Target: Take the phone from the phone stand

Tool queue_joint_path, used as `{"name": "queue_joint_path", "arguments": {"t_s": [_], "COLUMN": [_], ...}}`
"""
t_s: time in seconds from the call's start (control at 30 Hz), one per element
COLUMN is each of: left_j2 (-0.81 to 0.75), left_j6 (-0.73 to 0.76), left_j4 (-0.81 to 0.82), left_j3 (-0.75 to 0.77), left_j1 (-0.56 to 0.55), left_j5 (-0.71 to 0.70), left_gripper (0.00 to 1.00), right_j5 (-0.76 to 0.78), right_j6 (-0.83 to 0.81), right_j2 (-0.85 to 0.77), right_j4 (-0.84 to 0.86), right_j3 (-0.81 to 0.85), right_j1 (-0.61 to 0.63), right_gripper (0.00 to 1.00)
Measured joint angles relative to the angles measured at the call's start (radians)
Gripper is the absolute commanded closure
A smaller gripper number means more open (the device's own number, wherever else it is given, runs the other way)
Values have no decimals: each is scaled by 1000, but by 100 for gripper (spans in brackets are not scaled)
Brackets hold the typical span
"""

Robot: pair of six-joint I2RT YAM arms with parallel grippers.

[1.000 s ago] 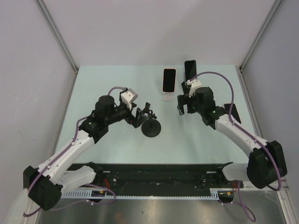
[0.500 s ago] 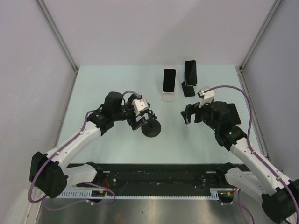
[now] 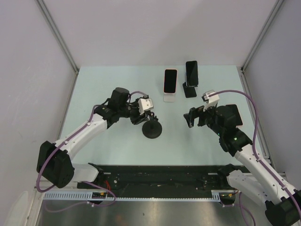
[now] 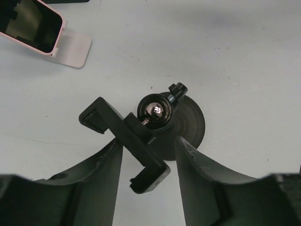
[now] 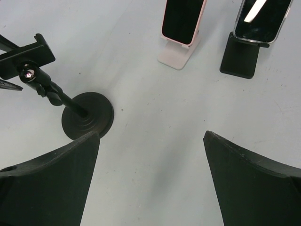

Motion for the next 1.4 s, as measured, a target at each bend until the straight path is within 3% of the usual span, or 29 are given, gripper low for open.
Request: {"name": "queue_joint_path", "arguments": {"t_s": [0.07, 0.23, 0.33, 0.37, 0.57, 0.87, 1.17, 1.4], "left_j2": [0, -1, -2, -3, -14, -30, -69, 90], "left_j6": [-1, -23, -35, -39, -117, -375, -686, -925], "left_j4": [-4, -26, -28, -29, -42, -54, 72, 76], "left_j3": [7, 14, 14, 14, 18, 47, 44, 150], "left_j1": [2, -2, -5, -4, -7, 16, 232, 382], "left_j5": [1, 18, 18, 17, -44, -388, -835, -1058], "left_gripper": [65, 77, 91, 100, 100, 100, 100, 100], "right_j5": [-1, -4, -4, -4, -4, -4, -4, -3], "right_j6": [0, 0, -1, -1, -3, -3, -3, -4], "right_j2": [0, 0, 0, 0, 1, 1, 1, -8], "right_j4": [0, 0, 0, 0, 0, 1, 2, 1], "right_j3": [-3, -6, -7, -7, -11, -11, -11, -11], "right_j1": [0, 0, 1, 1, 2, 2, 2, 4], "right_gripper": [2, 2, 2, 2, 2, 2, 2, 2]}}
